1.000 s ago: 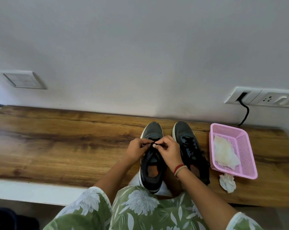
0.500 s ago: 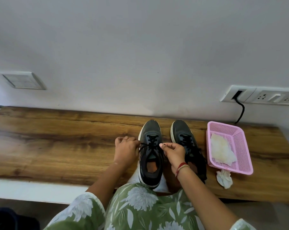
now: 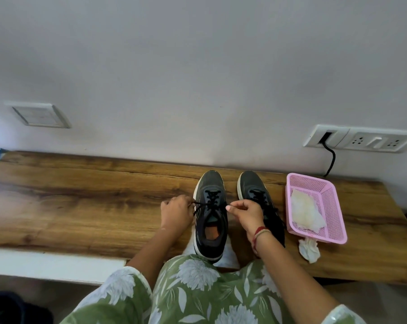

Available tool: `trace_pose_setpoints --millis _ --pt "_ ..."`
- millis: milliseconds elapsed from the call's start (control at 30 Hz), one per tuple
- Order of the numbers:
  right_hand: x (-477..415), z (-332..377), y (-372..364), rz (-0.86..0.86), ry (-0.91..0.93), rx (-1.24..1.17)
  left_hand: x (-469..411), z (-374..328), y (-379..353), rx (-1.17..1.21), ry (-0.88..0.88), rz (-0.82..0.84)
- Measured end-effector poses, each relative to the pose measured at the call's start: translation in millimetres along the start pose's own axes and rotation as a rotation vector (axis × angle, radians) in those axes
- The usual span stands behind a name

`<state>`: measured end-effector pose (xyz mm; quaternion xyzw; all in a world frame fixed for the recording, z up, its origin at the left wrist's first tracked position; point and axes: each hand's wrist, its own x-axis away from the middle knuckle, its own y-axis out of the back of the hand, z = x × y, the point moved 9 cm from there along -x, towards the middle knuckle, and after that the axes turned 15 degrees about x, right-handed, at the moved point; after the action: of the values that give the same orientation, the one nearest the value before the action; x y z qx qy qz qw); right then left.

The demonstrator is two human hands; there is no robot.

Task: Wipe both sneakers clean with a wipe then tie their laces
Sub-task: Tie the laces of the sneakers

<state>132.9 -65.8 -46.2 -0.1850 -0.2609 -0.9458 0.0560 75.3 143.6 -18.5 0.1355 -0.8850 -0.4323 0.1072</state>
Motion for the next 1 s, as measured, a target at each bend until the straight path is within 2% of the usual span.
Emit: trace_pose_setpoints --millis 67,133,200,267,367,500,600,700,867,1000 --pt "9 14 21 -0.001 0.125 0.045 8 1 1 0.118 0.021 -0.045" --pt "17 17 53 -0.112 0.220 0.119 18 -4 -1 0.214 0.029 -0.068" --pt "25 9 87 -0.269 0.240 0.256 28 -19 -8 0.265 0.014 -0.049" --pt "29 -7 105 -0.310 0.193 0.398 37 -38 -13 0.271 -0.029 -0.026" --pt "32 -39 103 -0.171 0.075 0.519 49 -62 -21 0.184 -0.088 0.022" --pt "47 -55 92 -0.083 0.038 0.562 71 -74 -32 0.015 -0.029 0.103" --pt "59 -46 84 -0.090 0.178 0.693 86 -79 -45 -0.005 0.002 0.184" --pt "68 -30 68 -0.067 0.371 0.879 93 -88 -42 -0.027 -0.024 0.172" --pt "80 -16 55 0.038 0.392 0.947 101 -84 -22 -0.065 -0.021 0.124" --pt "102 6 59 0.007 0.459 0.920 117 -87 -10 -0.073 -0.067 0.107"
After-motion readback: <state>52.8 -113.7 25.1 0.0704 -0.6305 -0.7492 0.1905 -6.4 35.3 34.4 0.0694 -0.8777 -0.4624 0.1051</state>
